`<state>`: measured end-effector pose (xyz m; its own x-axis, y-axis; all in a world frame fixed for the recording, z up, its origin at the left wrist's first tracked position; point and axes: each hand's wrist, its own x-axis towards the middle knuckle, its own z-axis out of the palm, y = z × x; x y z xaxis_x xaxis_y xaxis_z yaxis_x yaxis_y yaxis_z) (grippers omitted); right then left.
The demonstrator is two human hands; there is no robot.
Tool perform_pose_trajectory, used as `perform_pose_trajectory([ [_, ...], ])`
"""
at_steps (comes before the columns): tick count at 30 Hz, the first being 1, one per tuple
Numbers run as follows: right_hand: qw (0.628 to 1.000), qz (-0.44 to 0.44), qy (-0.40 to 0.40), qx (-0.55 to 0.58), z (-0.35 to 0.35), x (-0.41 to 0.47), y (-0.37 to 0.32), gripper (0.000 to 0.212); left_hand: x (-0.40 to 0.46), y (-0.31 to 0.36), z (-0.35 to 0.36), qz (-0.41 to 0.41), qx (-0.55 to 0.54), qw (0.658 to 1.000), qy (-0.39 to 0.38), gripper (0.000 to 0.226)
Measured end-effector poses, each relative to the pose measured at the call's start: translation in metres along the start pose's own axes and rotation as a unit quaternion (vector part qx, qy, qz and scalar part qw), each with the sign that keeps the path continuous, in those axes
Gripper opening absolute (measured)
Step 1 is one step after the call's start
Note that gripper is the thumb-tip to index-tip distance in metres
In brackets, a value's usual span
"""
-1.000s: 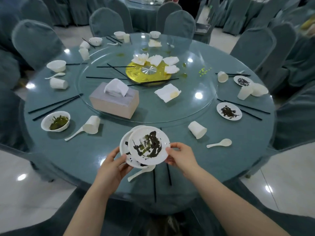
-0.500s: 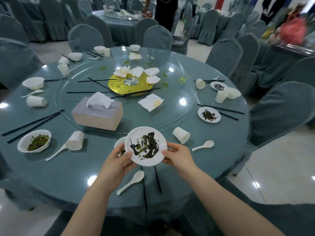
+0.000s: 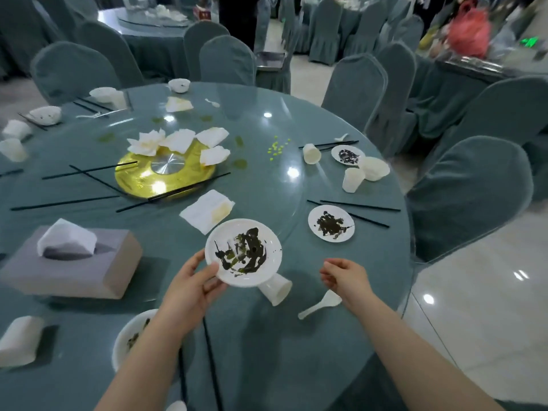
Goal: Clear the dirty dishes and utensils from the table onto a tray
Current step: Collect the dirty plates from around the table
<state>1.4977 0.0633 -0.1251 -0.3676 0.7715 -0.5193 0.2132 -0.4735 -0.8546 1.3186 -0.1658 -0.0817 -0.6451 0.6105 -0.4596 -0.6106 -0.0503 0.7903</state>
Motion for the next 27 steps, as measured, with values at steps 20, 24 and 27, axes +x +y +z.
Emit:
perform_pose_trajectory([
  [20,0.984,0.127,0.118,0.038,-0.025,0.152,-0.021,0.006,0.036,0.019,0.019,0.008,-0.010,0.998,0.065,0.036],
  [24,0.991,0.075,0.094,0.067,-0.030,0.109,-0.023,0.011,0.011,0.017,0.014,0.024,-0.015,0.998,0.060,0.032],
  [27,0.993,0.028,0.061,0.093,-0.035,0.062,-0.028,0.012,-0.016,0.016,0.009,0.041,-0.026,0.998,0.046,0.031],
])
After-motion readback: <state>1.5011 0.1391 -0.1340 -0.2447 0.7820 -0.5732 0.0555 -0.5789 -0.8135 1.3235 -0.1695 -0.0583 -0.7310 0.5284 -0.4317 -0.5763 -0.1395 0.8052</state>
